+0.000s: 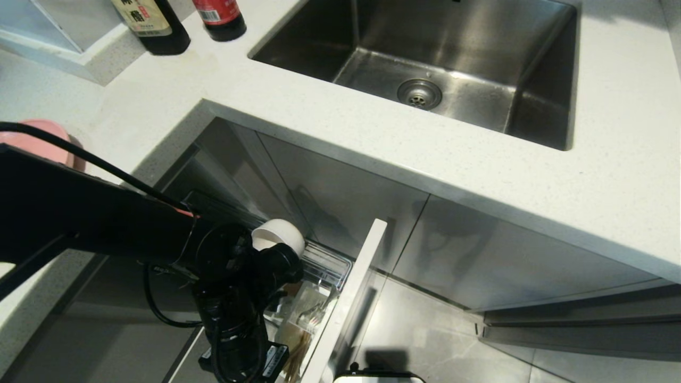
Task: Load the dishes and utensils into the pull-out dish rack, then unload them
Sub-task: Pick up the chopsticks and place it in the cupboard
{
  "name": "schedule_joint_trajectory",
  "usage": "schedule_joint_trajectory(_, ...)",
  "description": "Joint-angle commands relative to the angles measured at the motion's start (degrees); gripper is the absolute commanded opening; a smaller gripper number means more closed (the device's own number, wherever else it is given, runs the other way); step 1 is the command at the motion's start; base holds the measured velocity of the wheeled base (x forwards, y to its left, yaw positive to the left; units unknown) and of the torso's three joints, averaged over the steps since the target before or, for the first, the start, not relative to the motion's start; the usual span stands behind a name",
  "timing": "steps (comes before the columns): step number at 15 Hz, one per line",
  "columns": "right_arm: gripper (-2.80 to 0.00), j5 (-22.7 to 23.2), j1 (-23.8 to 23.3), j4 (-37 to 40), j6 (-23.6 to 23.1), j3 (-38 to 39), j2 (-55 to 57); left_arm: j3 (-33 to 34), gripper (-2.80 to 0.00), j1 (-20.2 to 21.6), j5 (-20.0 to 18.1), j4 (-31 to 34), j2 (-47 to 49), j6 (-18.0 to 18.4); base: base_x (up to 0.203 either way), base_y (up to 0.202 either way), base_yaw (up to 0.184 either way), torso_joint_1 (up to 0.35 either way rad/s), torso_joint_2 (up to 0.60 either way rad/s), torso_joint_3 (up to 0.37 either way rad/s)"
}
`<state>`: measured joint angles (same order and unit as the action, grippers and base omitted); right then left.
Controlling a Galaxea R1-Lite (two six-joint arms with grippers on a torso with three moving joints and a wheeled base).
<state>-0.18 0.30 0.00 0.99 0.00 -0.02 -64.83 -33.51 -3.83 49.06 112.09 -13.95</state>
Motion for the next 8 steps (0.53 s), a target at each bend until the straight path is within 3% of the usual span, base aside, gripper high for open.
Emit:
schedule_joint_trajectory(1,-2.8,0.0,0.0,0.0,0.0,0.1,0.0,-0.1,-2.8,0.1,0.0,0.0,0.6,-0.1,0.0,0.0,0.0,0.0,0.0,0.0)
schedule_joint_trajectory(8,-2.8,0.0,0.0,0.0,0.1,0.1,0.0,-0.1,-2.8,0.1,0.0,-0.3,1.0,-0.3,0.0,0.0,0.0,0.0,0.0,0.0)
